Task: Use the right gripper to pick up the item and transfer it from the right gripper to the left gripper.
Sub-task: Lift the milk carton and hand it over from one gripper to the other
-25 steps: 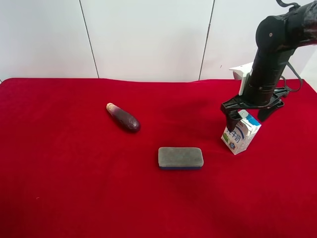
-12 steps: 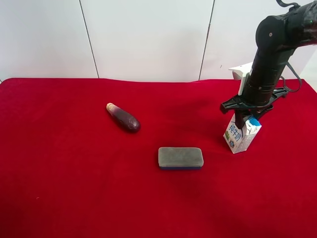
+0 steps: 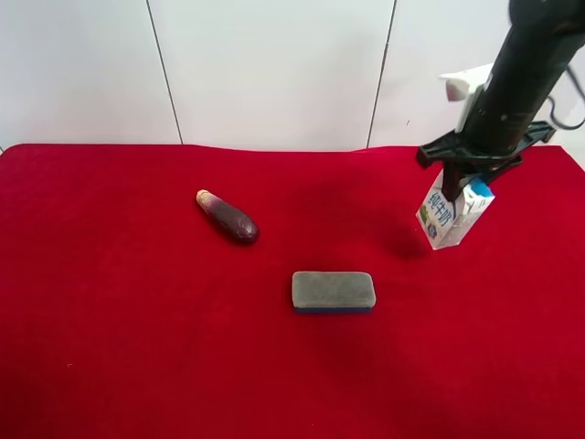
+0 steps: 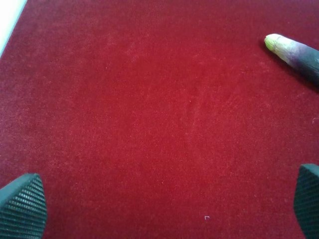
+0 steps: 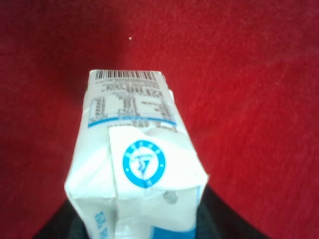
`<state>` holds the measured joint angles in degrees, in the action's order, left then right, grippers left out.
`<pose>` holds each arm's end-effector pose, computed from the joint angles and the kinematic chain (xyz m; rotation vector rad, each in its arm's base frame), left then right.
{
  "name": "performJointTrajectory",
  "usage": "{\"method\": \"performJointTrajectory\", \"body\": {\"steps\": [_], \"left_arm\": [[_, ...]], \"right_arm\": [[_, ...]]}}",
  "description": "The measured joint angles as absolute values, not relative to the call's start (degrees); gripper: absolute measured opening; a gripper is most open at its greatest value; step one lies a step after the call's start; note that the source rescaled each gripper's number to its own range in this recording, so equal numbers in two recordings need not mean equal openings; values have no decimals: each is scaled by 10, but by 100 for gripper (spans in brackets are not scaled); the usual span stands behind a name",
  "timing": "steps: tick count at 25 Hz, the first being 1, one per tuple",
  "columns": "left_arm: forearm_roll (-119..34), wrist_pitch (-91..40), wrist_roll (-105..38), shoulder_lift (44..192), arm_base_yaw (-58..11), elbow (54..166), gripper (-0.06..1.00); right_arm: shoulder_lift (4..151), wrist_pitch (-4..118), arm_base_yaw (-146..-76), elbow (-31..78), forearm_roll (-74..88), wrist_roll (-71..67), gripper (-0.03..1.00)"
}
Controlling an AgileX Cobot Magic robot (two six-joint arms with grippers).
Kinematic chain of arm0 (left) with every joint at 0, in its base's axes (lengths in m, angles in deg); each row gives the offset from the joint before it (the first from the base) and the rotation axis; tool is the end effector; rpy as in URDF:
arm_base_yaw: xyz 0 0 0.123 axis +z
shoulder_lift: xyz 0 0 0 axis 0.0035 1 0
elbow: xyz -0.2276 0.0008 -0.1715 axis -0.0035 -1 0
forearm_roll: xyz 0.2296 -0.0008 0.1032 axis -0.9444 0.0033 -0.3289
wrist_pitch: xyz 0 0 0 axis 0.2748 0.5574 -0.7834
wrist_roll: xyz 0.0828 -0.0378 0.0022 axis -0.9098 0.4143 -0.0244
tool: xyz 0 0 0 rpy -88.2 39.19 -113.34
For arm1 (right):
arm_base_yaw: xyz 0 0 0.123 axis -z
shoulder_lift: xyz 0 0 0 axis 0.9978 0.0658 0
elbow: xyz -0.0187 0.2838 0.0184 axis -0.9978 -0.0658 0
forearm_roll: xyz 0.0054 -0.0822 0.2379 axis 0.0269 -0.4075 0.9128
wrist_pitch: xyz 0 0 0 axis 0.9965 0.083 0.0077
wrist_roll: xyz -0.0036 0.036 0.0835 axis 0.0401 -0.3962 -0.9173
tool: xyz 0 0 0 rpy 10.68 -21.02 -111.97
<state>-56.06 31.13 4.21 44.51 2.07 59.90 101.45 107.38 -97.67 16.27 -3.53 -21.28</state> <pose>-0.0069 -0.0003 0.2804 -0.0935 2.0267 -0.0168 0.3296 0.0633 0.2467 -0.4064 2.9207 -0.0374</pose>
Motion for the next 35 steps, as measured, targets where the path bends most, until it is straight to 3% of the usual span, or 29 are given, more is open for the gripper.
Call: {"method": "performJointTrajectory", "body": {"steps": [10,26,35], "left_arm": [[-561,311,42,445,21,599,100],[-561,311,42,445,21,599,100],[-506,311,-32,445,21,599,100]], "right_arm": [[946,1084,-984,163,56,-140,0],[937,1046,-1141,163,105,-48,0],[937,1038,-1170,163,198,91,0]]}}
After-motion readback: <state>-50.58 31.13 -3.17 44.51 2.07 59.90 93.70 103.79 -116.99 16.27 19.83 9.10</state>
